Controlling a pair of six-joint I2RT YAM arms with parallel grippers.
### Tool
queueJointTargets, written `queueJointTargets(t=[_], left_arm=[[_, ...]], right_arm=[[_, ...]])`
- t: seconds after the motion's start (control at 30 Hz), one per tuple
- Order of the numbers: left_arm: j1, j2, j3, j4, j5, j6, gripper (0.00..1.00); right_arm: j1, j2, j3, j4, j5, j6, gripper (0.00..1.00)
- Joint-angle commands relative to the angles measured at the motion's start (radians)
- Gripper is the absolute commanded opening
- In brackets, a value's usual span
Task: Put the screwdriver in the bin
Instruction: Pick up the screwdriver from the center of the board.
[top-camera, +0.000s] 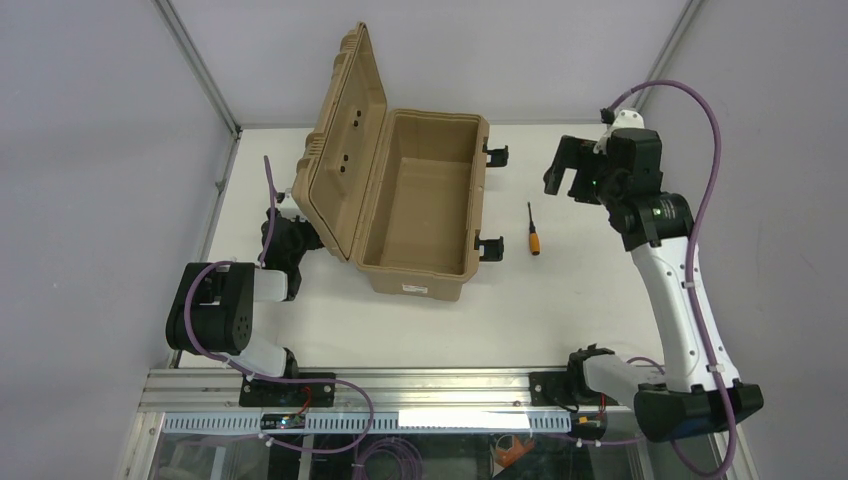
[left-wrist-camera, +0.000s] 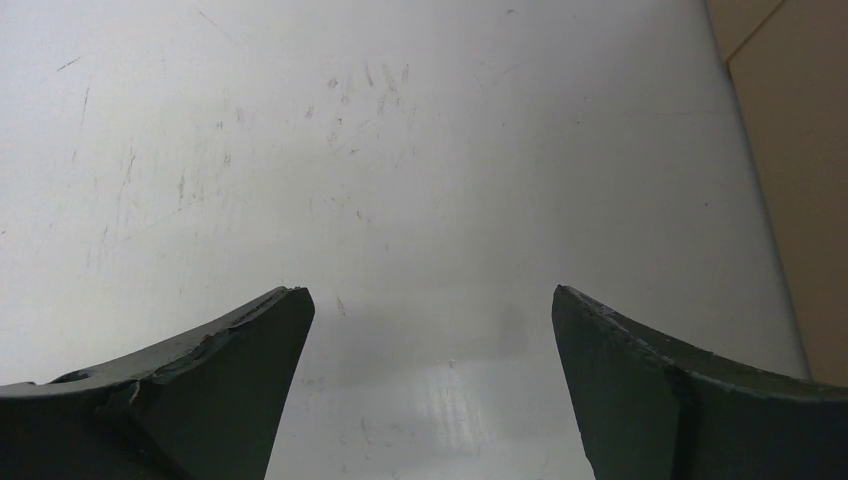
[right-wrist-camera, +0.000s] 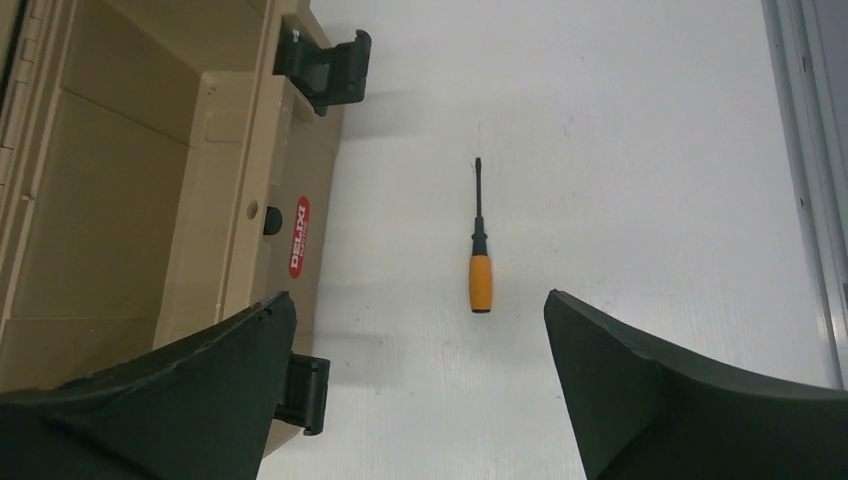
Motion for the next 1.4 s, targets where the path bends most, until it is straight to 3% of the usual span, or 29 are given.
queueJointTargets(t=[0.0,0.37,0.97,1.37], left_arm=[[0.005,-0.031,-0.004,0.039,0.022,-0.011,0.99],[0.005,-0.031,-0.004,0.038,0.022,-0.011,0.99],[0.005,-0.03,-0.004,0.038,0.022,-0.011,0.99],[0.005,-0.031,-0.004,0.038,0.022,-0.011,0.99]], right_arm=[[0.004,0.075,0.096,-0.099,0.018,-0.026,0.99],[0.003,0.246,0.143,-0.171,0.0,-0.021,0.99],[-0.033,0.512,-0.006,-0.037,-0.04,-0.003,0.94],[-0.036,0.662,-0.087,0.053,-0.007,0.01,0.83]])
